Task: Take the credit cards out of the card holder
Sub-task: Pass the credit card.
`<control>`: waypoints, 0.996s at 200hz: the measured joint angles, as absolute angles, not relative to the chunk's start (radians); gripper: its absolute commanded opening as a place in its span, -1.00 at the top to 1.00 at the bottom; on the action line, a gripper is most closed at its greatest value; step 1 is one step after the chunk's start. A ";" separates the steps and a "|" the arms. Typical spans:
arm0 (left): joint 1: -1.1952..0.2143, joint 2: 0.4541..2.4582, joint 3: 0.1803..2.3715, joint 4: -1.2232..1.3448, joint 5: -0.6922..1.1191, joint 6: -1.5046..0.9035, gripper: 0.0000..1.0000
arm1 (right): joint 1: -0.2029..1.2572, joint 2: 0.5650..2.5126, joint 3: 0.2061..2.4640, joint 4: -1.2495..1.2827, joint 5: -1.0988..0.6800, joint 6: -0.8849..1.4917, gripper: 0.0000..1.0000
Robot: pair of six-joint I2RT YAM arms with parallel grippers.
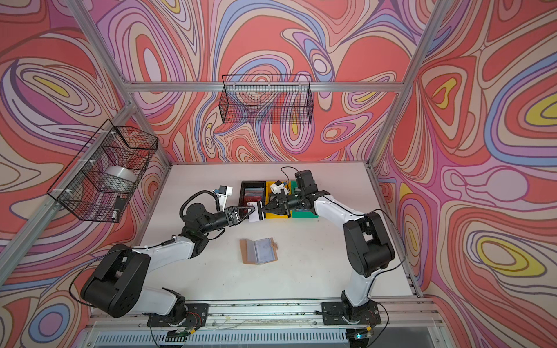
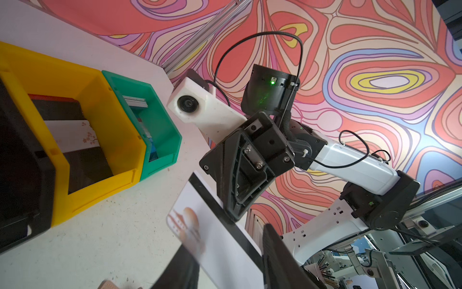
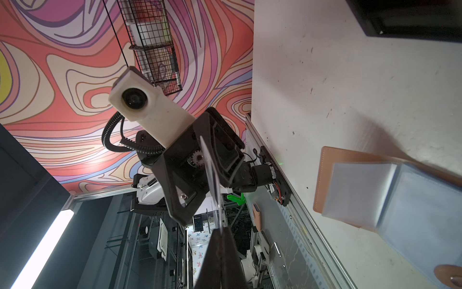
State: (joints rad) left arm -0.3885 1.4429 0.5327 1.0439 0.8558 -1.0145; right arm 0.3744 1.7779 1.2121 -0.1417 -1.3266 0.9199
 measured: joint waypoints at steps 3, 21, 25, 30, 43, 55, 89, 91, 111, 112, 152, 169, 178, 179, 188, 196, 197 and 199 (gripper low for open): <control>-0.389 1.445 0.533 1.044 0.855 -1.016 0.20 | 0.374 1.779 1.212 -0.143 -1.327 0.918 1.00; -0.394 1.457 0.533 1.044 0.852 -1.023 0.26 | 0.373 1.782 1.212 -0.150 -1.328 0.908 1.00; -0.395 1.460 0.533 1.044 0.852 -1.025 0.27 | 0.373 1.782 1.212 -0.150 -1.328 0.906 1.00; -0.396 1.462 0.533 1.044 0.851 -1.026 0.30 | 0.373 1.782 1.212 -0.150 -1.328 0.904 1.00; -0.399 1.468 0.533 1.045 0.848 -1.026 0.36 | 0.373 1.782 1.213 -0.151 -1.328 0.902 1.00; -0.402 1.470 0.533 1.044 0.848 -1.028 0.51 | 0.373 1.782 1.214 -0.151 -1.328 0.899 1.00; -0.405 1.475 0.533 1.040 0.838 -1.045 1.00 | 0.373 1.782 1.214 -0.150 -1.332 0.886 1.00; -0.405 1.476 0.533 1.040 0.838 -1.045 1.00 | 0.373 1.782 1.214 -0.150 -1.332 0.884 1.00; -0.405 1.476 0.535 1.036 0.837 -1.057 1.00 | 0.373 1.782 1.214 -0.150 -1.332 0.875 1.00; -0.405 1.476 0.535 1.036 0.837 -1.058 1.00 | 0.373 1.782 1.214 -0.150 -1.332 0.875 1.00; -0.407 1.475 0.539 1.024 0.834 -1.071 1.00 | 0.372 1.782 1.214 -0.153 -1.332 0.861 1.00; -0.408 1.476 0.539 1.022 0.835 -1.089 1.00 | 0.372 1.782 1.221 -0.183 -1.330 0.833 0.93; -0.409 1.475 0.539 1.022 0.833 -1.109 1.00 | 0.371 1.782 1.234 -0.218 -1.324 0.805 0.81; -0.409 1.476 0.539 1.022 0.833 -1.110 1.00 | 0.371 1.782 1.235 -0.220 -1.324 0.804 0.79; -0.410 1.475 0.540 1.026 0.831 -1.124 1.00 | 0.371 1.782 1.253 -0.265 -1.315 0.771 0.67; -0.413 1.475 0.544 1.029 0.831 -1.141 1.00 | 0.369 1.782 1.267 -0.303 -1.308 0.746 0.59; -0.413 1.475 0.545 1.029 0.831 -1.145 1.00 | 0.369 1.782 1.269 -0.307 -1.307 0.745 0.59; -0.413 1.475 0.546 1.029 0.831 -1.149 1.00 | 0.368 1.782 1.274 -0.321 -1.304 0.738 0.57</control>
State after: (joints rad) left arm -0.4133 1.4754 0.5465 1.0294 0.8314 -1.1492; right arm 0.3679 1.7821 1.2739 -0.3206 -1.3045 0.7376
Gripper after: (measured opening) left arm 0.053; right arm 0.175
